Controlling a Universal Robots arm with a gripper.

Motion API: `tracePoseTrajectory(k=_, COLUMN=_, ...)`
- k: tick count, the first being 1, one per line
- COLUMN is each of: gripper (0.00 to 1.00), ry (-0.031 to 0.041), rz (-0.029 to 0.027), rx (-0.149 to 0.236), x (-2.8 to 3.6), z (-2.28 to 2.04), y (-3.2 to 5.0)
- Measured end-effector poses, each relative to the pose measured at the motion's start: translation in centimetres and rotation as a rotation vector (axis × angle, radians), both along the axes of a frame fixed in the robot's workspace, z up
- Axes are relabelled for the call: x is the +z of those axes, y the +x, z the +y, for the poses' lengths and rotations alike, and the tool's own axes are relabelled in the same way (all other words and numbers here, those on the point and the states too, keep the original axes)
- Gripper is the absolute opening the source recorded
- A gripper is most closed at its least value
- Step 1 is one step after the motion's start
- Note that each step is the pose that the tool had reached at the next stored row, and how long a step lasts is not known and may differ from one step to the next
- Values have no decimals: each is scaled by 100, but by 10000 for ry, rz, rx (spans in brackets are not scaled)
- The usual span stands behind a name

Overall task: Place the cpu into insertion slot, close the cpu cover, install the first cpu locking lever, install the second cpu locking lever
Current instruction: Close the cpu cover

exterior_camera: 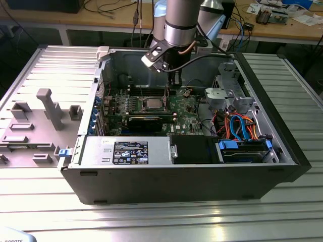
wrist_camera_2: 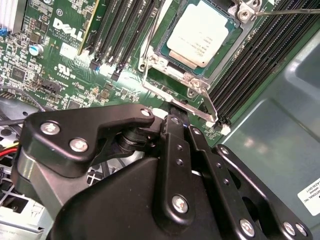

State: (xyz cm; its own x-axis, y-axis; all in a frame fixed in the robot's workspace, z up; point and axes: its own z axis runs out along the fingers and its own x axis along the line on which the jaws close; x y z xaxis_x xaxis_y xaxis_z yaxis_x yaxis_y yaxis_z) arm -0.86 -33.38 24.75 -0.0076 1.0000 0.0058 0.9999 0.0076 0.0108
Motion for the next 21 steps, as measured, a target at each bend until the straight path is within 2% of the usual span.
tracePoseTrajectory(k=11, gripper=11, ry=-1, rz=1, rx=-2, x=-2, z=-1, y=-26)
tracePoseTrajectory(k=21, gripper=11, ry=36, rz=-1, rx=1, x=-26, z=0, y=-81)
